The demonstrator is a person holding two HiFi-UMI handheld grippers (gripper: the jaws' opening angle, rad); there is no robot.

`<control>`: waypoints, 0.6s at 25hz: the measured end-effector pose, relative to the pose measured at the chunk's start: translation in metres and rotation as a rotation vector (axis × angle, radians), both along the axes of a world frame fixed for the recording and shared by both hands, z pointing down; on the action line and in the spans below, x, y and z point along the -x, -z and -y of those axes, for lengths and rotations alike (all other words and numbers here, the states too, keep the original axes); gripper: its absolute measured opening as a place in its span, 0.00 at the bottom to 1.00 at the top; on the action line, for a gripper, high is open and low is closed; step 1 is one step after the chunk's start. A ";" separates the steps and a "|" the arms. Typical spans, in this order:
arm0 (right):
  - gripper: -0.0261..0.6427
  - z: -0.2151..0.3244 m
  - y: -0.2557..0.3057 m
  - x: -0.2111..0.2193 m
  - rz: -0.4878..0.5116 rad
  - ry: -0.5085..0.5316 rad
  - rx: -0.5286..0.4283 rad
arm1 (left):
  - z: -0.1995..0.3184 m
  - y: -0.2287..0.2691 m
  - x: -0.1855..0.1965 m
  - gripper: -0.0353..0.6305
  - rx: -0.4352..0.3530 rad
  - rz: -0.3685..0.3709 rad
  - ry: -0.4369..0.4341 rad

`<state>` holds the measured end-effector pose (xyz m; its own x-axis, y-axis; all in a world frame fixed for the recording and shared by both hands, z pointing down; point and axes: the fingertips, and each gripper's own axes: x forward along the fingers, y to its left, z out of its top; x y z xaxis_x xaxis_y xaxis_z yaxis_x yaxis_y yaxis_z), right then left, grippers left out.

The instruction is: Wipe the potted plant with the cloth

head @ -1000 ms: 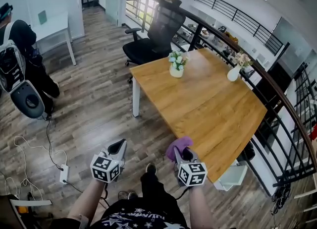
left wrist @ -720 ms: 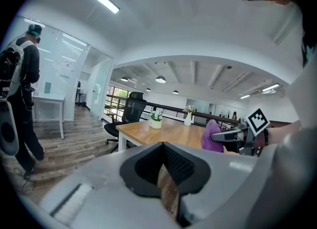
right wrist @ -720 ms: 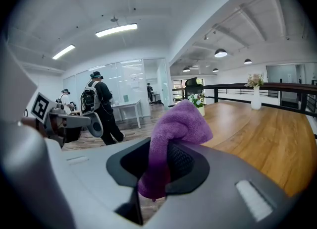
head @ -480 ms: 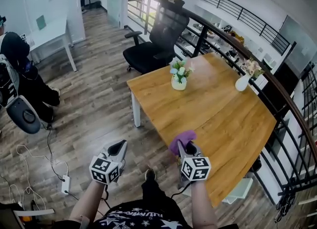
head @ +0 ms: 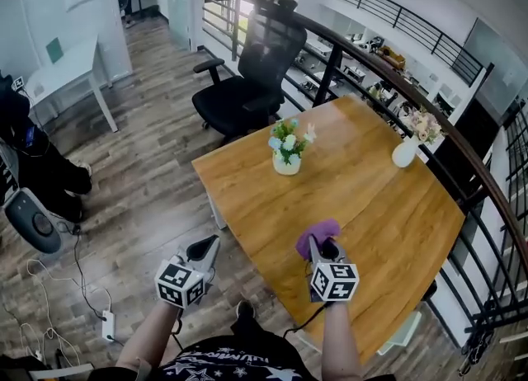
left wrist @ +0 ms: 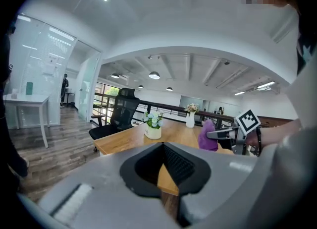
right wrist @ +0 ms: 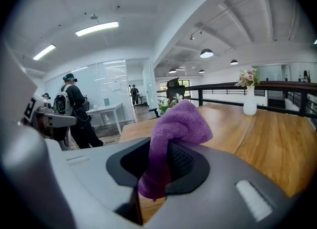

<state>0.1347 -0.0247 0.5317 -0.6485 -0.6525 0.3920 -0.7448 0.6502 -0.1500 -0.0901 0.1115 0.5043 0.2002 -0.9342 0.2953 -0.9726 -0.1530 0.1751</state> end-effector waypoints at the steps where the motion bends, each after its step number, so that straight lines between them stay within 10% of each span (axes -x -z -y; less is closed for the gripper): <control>1: 0.17 0.009 0.000 -0.002 0.001 -0.007 0.000 | 0.010 0.000 -0.002 0.06 0.000 0.001 -0.008; 15: 0.17 0.089 -0.017 0.003 0.021 0.028 0.030 | 0.118 -0.015 -0.032 0.06 0.031 0.008 -0.119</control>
